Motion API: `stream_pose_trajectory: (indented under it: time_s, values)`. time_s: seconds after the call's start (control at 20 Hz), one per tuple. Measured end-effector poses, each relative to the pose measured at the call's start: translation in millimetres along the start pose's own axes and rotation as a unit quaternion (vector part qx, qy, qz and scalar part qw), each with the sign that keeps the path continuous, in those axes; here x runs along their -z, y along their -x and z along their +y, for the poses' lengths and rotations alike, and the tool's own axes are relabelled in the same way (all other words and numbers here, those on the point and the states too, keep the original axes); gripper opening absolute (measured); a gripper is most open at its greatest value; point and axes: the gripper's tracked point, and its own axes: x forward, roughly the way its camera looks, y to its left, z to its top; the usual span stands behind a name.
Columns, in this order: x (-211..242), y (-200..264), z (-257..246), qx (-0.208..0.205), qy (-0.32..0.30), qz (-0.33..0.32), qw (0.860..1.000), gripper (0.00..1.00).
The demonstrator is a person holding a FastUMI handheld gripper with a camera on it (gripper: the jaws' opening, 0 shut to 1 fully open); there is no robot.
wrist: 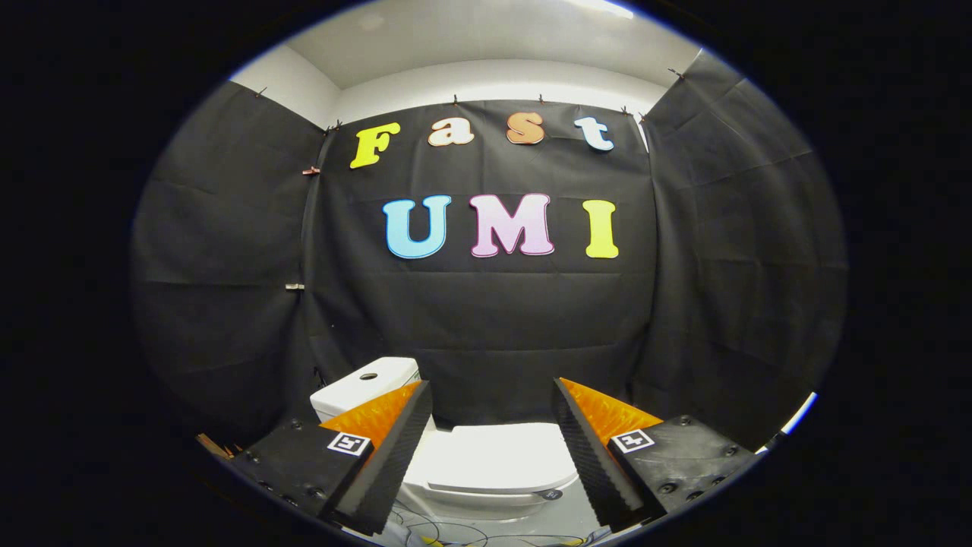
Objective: Open the toilet lid.
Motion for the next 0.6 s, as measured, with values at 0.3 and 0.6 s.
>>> stream_pose_trajectory:
  time_s: [0.3,0.6]
  values:
    - [9.3,-5.6,-7.8,0.004,-0.004,0.010,1.000,0.99]
    - [38.1,-24.4,-36.1,0.014,-0.048,0.032,0.998,0.99]
